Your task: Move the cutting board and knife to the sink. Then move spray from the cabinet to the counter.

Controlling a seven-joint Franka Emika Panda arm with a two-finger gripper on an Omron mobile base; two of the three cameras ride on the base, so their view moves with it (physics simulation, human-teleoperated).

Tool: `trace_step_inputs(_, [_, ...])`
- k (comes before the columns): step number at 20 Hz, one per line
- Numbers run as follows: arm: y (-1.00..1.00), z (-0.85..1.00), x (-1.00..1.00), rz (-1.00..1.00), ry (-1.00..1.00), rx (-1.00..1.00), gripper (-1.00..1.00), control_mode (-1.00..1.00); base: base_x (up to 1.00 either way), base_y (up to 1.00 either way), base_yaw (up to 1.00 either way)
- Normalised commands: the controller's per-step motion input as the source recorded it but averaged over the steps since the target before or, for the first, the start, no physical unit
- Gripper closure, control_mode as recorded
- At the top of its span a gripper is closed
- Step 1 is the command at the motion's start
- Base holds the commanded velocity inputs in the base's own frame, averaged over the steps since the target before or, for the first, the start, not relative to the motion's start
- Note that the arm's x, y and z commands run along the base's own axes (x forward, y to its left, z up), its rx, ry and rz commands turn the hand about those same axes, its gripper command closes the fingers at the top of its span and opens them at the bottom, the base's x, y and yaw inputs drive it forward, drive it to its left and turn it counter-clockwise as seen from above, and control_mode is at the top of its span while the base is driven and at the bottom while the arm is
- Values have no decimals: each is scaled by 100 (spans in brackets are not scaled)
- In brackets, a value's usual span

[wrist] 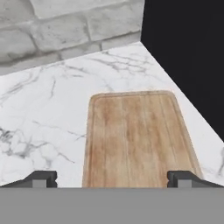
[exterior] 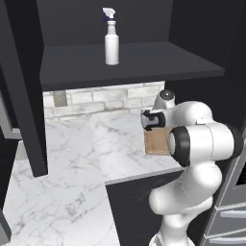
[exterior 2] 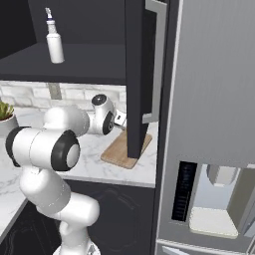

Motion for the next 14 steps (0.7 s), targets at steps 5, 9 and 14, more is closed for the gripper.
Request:
trace_step_inputs(5, [-4,-32,67,7,2,-6,-100,-100,0,0,0])
trace_step_inputs(9, [0,-28,53,2,0,-7,-100,-100,0,0,0])
trace_step_inputs(14, [0,-14,14,0,0,-3,-100,-100,0,0,0])
